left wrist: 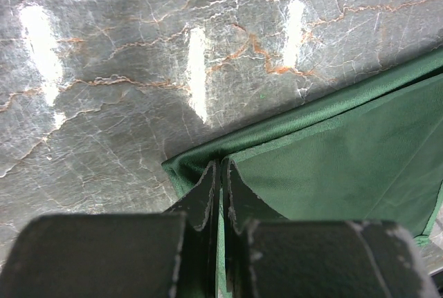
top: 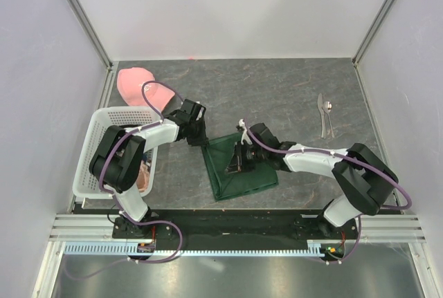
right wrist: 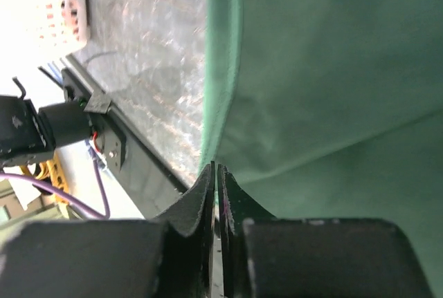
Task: Fold the napkin into a case and place the utensils inside
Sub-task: Smooth out the upper triangle-folded napkin at the center of the board.
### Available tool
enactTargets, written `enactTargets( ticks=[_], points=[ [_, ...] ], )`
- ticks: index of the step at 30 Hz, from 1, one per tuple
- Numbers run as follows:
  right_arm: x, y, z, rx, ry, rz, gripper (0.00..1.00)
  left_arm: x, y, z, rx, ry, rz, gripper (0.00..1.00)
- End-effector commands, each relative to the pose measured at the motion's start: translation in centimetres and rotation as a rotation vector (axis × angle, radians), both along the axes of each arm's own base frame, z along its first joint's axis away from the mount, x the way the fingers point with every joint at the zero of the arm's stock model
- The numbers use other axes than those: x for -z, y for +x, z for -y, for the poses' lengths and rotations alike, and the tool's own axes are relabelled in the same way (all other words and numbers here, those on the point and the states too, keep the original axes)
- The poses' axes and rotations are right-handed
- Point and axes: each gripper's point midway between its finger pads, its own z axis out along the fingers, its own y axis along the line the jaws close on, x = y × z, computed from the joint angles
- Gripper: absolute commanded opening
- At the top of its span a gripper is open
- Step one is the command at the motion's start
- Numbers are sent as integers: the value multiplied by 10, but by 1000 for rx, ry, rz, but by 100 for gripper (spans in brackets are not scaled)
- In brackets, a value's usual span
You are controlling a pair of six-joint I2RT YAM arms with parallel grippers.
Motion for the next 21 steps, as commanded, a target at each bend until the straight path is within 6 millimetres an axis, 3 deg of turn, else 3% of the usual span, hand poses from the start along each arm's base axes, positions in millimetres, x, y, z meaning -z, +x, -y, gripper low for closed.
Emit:
enactTargets(
  ticks=[1,8,12,16,21],
  points=[
    [-8,-8,-26,8,89,18,9,-2,11,-3,-3,10,43,2],
    [15,-28,-39,-21,70,-13,7,-2,12,-4,-3,14,45,2],
    [39,-42,-44,-41,53,-61,6,-3,15,-5,-3,15,49,2],
    [38,-46,-51,-63,47,-36,6,-5,19,-6,-8,22,56,2],
    [18,-42,-46,-56,18,14,9,-16,23,-6,2,29,82,7]
  ],
)
